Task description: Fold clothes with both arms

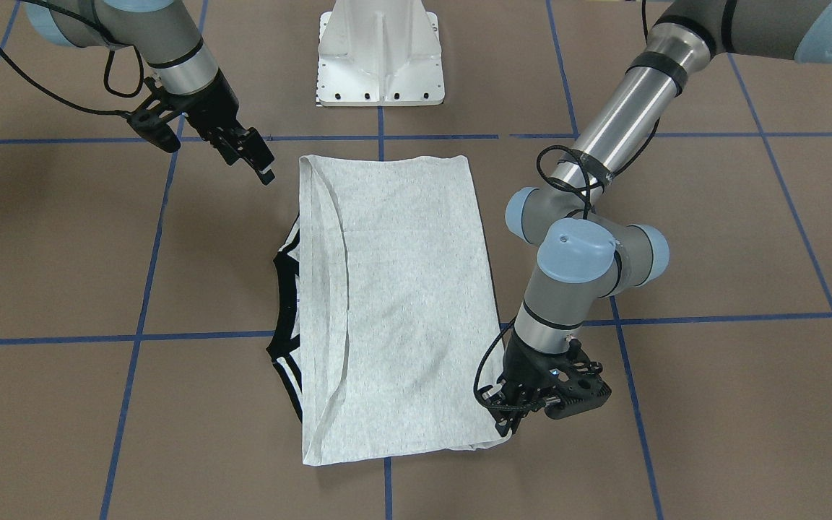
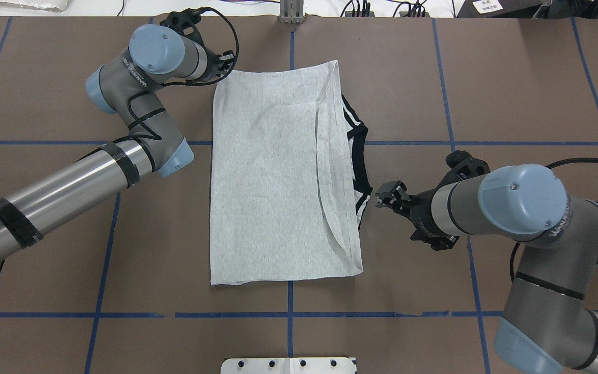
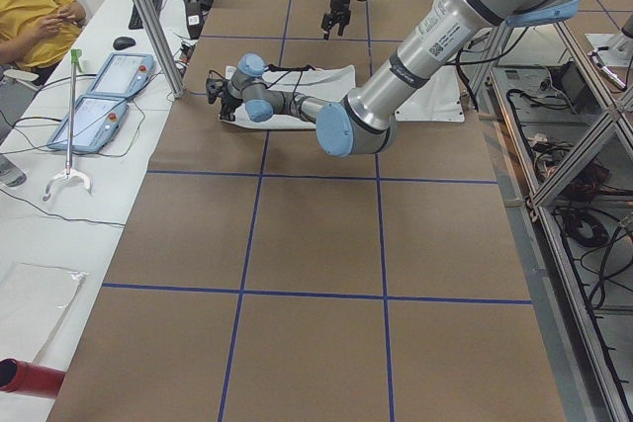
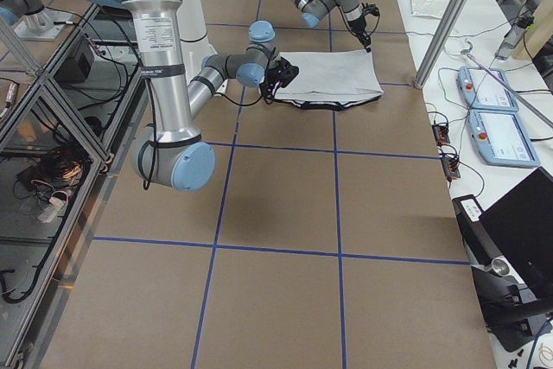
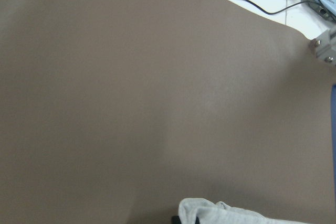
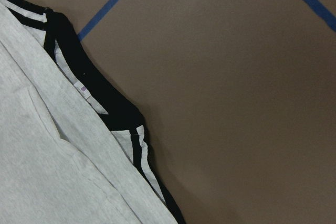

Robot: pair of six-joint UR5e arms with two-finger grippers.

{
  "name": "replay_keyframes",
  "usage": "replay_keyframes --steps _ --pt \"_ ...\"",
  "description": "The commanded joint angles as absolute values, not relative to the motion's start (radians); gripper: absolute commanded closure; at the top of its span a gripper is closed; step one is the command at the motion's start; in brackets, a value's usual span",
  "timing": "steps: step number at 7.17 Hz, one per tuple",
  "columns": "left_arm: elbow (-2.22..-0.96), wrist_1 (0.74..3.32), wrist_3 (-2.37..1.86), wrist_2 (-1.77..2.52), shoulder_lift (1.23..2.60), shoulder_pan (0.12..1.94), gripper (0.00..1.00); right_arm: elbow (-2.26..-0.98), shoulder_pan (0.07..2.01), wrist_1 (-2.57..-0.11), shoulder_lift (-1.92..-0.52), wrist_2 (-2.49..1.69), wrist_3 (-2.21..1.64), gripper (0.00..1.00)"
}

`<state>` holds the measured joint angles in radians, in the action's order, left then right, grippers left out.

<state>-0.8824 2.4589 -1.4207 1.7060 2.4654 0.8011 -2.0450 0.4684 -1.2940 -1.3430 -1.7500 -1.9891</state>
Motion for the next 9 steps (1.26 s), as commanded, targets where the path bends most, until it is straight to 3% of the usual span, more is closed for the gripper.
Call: replay_keyframes --steps 1,4,5,6,7,9 --pt "-1.007 2.457 -1.42 1.712 2.403 0.804 0.36 -1.958 0.379 -1.302 -1.257 -1.616 -1.997 0.0" --pt "-1.054 2.461 -1.419 1.713 2.365 0.805 0.36 -1.951 0.292 -1.458 -1.186 -1.539 -1.979 0.0" --pt "-1.054 2.461 -1.419 1.713 2.367 0.805 0.36 -1.954 0.27 -1.507 -1.174 -1.523 -1.926 0.17" --pt "-1.054 2.461 -1.419 1.713 2.365 0.805 0.36 -1.953 0.246 -1.517 -1.17 -1.488 -1.746 0.41" --pt "-1.057 2.462 -1.42 1.713 2.361 0.804 0.36 -1.948 0.245 -1.543 -1.151 -1.483 -1.566 0.53" --pt "-1.117 2.461 -1.42 1.715 2.313 0.804 0.36 -1.948 0.247 -1.572 -1.131 -1.459 -1.337 0.6"
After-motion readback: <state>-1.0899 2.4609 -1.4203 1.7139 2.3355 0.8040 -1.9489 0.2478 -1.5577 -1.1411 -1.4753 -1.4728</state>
